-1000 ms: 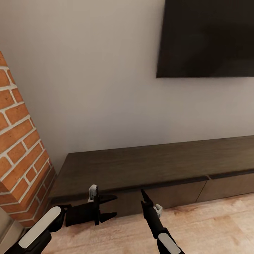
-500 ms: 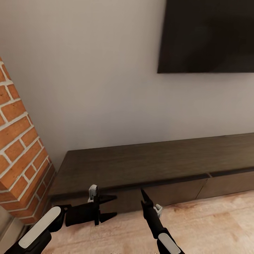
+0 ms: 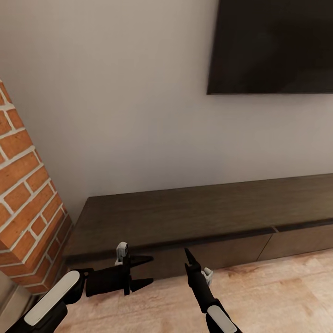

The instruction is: Place each of the two pumpkins and all three candles from the living room inside a cabinet in the living room (use any cabinet), then make sure every cabinet is closed, and position the cauldron so it is next to a table in the living room.

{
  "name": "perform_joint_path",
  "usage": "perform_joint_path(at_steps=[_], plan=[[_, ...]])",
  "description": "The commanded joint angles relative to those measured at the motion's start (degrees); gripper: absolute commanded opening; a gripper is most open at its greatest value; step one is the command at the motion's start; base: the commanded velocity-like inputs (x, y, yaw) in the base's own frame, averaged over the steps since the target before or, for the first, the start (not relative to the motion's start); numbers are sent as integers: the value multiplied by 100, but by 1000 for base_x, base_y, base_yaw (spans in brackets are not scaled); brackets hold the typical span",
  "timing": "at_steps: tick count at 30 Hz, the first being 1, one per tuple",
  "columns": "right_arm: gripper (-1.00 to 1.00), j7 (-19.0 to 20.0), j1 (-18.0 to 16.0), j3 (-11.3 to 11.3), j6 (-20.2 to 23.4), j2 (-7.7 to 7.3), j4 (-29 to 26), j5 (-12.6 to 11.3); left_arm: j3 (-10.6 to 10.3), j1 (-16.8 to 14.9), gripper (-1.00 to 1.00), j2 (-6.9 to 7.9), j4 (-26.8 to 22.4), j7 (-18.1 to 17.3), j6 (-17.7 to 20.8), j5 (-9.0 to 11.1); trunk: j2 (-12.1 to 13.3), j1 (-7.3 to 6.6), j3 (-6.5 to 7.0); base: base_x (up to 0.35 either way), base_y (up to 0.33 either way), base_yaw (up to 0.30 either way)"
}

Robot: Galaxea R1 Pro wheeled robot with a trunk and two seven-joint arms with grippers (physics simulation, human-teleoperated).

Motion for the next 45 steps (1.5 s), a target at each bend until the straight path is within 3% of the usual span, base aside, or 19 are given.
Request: perform_joint_path(at_steps=[1, 45], plan=[[100, 21, -3, 26, 9, -3, 4, -59, -10, -5, 100, 5, 3, -59, 0, -42, -2, 0, -5, 46, 0, 0], [100, 6, -3, 26, 17, -9, 13, -50, -16, -5, 100, 5, 3, -59, 0, -44, -2, 0, -5, 32, 0, 0]])
